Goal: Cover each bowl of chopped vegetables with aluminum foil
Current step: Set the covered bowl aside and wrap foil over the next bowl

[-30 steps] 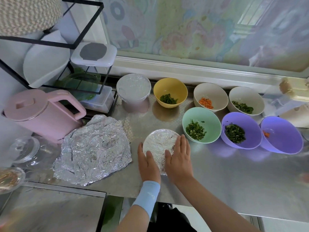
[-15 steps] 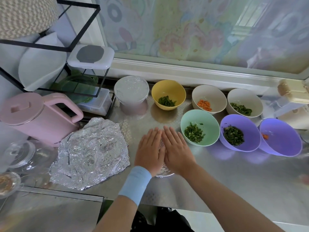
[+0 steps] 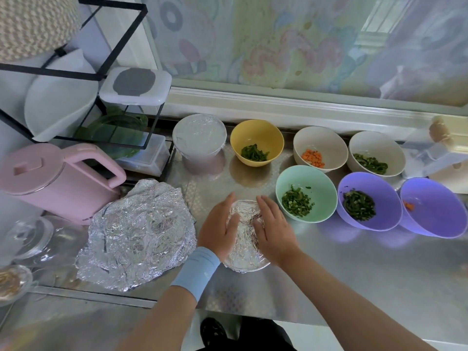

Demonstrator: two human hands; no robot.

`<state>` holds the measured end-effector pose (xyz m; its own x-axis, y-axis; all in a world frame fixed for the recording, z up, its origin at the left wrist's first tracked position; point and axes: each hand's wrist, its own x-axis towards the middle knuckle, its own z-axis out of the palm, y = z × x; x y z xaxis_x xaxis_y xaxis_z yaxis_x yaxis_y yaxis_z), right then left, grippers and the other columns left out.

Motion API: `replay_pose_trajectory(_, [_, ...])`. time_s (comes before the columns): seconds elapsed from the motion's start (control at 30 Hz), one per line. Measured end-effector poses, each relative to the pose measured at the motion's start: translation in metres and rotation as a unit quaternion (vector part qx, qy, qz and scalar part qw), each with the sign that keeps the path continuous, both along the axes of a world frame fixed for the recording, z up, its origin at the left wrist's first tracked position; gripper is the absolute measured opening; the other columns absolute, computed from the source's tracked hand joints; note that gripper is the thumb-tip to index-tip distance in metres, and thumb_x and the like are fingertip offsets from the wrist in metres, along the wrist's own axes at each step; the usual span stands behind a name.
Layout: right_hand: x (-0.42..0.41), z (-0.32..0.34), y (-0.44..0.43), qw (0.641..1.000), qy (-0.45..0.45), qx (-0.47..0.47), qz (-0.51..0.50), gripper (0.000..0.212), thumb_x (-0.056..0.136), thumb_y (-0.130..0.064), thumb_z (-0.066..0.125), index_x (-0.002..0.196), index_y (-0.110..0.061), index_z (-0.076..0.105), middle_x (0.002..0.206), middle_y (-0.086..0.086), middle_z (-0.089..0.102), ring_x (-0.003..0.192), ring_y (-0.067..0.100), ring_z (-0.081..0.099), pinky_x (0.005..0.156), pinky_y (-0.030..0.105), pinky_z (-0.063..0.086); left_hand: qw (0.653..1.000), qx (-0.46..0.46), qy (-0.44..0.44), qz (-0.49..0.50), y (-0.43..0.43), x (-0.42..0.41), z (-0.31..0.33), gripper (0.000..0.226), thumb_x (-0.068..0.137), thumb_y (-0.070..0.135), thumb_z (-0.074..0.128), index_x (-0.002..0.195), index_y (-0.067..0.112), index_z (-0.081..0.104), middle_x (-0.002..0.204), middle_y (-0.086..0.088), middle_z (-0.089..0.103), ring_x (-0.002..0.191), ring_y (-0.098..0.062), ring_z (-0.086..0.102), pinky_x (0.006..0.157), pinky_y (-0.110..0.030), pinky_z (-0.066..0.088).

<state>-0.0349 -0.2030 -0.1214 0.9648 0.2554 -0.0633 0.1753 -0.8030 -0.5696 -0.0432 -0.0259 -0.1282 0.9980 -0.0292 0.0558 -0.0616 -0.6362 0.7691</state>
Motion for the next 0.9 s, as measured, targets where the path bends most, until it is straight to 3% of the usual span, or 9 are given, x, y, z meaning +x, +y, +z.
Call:
replay_pose_trajectory(0.13, [-0.003,0.0,0.007,0.989,0.023,0.095,-0.108,0.044,0.101,-0.021,0.043,0.145,-0.018,0.043,0.143,-0.002,0.047,0.133,0.016,0.041,0.108,0.021,0.028,0.946,-0.196,0.03,0.258,-0.014,-0.033,0.003,0.05,0.095,0.035,0.028,0.14,0.025,0.048,0.142,0.012,0.049,0.132,0.001,0.041,0.111,-0.024,0.032])
replay_pose_trajectory(0.3, [-0.008,0.005,0.015,0.964,0.067,0.157,-0.202,0.039,0.103,-0.025,0.039,0.141,-0.023,0.049,0.141,-0.01,0.051,0.129,0.007,0.044,0.103,0.015,0.026,0.83,-0.411,0.067,0.371,-0.052,-0.061,0.004,0.046,0.092,0.038,0.038,0.137,0.037,0.049,0.14,0.018,0.05,0.13,-0.006,0.047,0.11,-0.041,0.04])
replay_pose_trajectory(0.4, [-0.009,0.007,0.018,0.941,0.096,0.192,-0.263,0.037,0.103,-0.027,0.038,0.136,-0.027,0.054,0.136,-0.01,0.056,0.126,0.009,0.049,0.103,0.02,0.032,0.763,-0.481,0.065,0.427,-0.052,-0.045,0.005,0.036,0.1,0.021,0.039,0.131,0.028,0.054,0.128,0.015,0.058,0.122,-0.01,0.054,0.11,-0.047,0.041])
replay_pose_trajectory(0.47, [-0.01,0.008,0.021,0.925,0.106,0.215,-0.294,0.036,0.103,-0.026,0.037,0.134,-0.028,0.056,0.132,-0.011,0.059,0.123,0.01,0.051,0.104,0.023,0.035,0.761,-0.489,0.055,0.422,-0.046,-0.039,0.004,0.034,0.098,0.021,0.041,0.127,0.026,0.058,0.127,0.008,0.06,0.122,-0.014,0.055,0.109,-0.049,0.04])
replay_pose_trajectory(0.57, [-0.012,0.011,0.023,0.909,0.121,0.241,-0.317,0.036,0.104,-0.025,0.036,0.133,-0.028,0.056,0.128,-0.012,0.06,0.12,0.01,0.053,0.104,0.027,0.039,0.78,-0.492,0.066,0.381,-0.036,-0.037,-0.002,0.042,0.089,0.039,0.043,0.126,0.03,0.06,0.131,0.006,0.06,0.124,-0.012,0.055,0.107,-0.043,0.042])
replay_pose_trajectory(0.7, [-0.013,0.014,0.021,0.9,0.154,0.254,-0.32,0.037,0.103,-0.024,0.037,0.135,-0.03,0.054,0.131,-0.012,0.058,0.123,0.011,0.051,0.109,0.033,0.038,0.72,-0.542,0.111,0.42,-0.017,-0.039,-0.005,0.046,0.087,0.053,0.051,0.127,0.032,0.062,0.133,0.007,0.061,0.125,-0.014,0.055,0.107,-0.044,0.041])
replay_pose_trajectory(0.77, [-0.014,0.016,0.019,0.896,0.171,0.266,-0.313,0.039,0.103,-0.024,0.037,0.139,-0.031,0.049,0.135,-0.013,0.054,0.126,0.009,0.047,0.11,0.029,0.034,0.692,-0.553,0.133,0.444,-0.019,-0.05,0.001,0.036,0.094,0.045,0.049,0.122,0.029,0.063,0.126,0.008,0.064,0.116,-0.009,0.058,0.098,-0.031,0.044])
replay_pose_trajectory(0.83, [-0.017,0.015,0.02,0.897,0.18,0.267,-0.302,0.041,0.104,-0.023,0.036,0.143,-0.032,0.045,0.139,-0.014,0.051,0.129,0.009,0.044,0.108,0.026,0.031,0.723,-0.524,0.144,0.428,-0.031,-0.065,0.006,0.033,0.097,0.042,0.041,0.122,0.031,0.059,0.122,0.011,0.064,0.112,-0.005,0.058,0.092,-0.025,0.043])
replay_pose_trajectory(0.9, [-0.023,0.014,0.022,0.899,0.176,0.257,-0.308,0.042,0.103,-0.022,0.036,0.142,-0.033,0.045,0.137,-0.014,0.052,0.128,0.01,0.046,0.105,0.024,0.032,0.752,-0.509,0.158,0.388,-0.044,-0.074,0.004,0.046,0.09,0.055,0.038,0.131,0.04,0.053,0.133,0.014,0.058,0.123,-0.009,0.053,0.106,-0.037,0.041])
